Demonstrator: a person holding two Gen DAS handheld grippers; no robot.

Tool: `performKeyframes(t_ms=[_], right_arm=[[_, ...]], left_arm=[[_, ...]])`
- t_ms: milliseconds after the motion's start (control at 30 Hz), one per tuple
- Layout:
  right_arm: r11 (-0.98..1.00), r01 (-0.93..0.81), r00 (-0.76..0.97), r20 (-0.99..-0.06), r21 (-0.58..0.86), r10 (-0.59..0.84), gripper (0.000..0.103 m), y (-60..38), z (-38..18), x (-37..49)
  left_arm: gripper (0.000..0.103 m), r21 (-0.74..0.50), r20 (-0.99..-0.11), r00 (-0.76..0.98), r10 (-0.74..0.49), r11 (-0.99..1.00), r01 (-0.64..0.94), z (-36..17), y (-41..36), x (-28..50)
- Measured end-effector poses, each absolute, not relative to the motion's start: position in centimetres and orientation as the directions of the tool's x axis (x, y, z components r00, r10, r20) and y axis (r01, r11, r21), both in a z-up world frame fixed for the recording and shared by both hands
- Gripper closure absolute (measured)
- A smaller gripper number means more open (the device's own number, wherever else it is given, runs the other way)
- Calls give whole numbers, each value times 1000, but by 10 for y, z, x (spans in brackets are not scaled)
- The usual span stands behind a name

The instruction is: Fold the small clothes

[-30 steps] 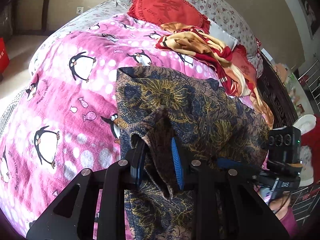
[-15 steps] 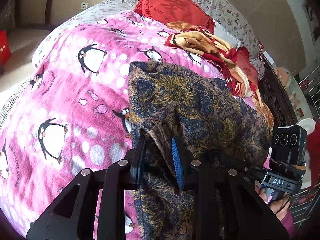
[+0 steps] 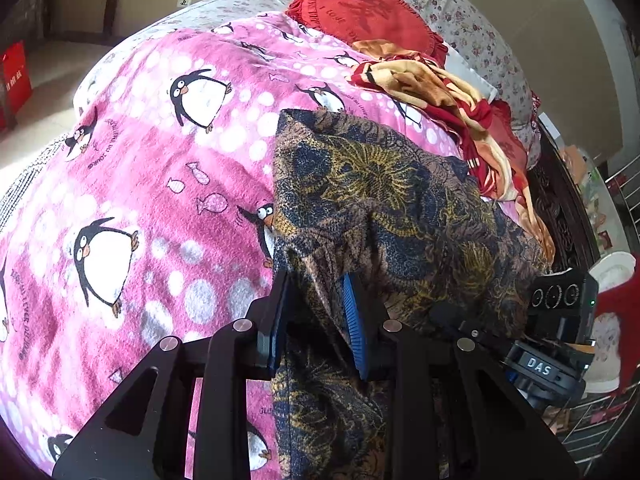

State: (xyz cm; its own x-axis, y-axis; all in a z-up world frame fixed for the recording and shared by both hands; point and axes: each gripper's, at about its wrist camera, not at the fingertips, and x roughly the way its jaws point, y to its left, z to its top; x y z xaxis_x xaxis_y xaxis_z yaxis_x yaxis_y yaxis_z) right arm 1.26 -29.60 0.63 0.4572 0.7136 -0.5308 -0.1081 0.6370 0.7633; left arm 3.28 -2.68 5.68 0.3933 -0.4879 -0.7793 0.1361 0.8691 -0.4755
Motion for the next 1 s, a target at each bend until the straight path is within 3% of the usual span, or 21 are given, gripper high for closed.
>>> performKeyframes(t_ms=[200,400,433,500,567,600,700,1000], right_arm=[[601,-227,408,-486,766,773,95,-282,55,28],[683,-145,472,-556,716,684,95,-270,65,130],[686,-117,486,-561,718,670,95,-273,63,140],[693,-90,507,-566,715,650,95,-275,63,152],[671,-120,506,-536,732,676,94,-277,69,147],[646,-144,501,-508,749,700,87,-279,73,139],[649,-187,519,-486,738,703,52,-291,87,104],[732,-174,566,-542,658,621,51,-361,96,-25]], left_arm=[[78,-455,-772,420,-477,876,159,70,-10,25],[77,-476,-761,427,-488,868,142,75,-2,32],[73,-475,-761,429,-486,868,142,76,-1,34],[44,-474,-750,449,-485,869,145,79,2,36],[35,-473,-725,495,-480,868,150,82,5,38],[35,-465,-715,515,-474,871,156,85,5,41],[35,-457,-696,546,-466,874,164,90,2,60],[34,-396,-737,509,-443,895,206,80,-41,131]])
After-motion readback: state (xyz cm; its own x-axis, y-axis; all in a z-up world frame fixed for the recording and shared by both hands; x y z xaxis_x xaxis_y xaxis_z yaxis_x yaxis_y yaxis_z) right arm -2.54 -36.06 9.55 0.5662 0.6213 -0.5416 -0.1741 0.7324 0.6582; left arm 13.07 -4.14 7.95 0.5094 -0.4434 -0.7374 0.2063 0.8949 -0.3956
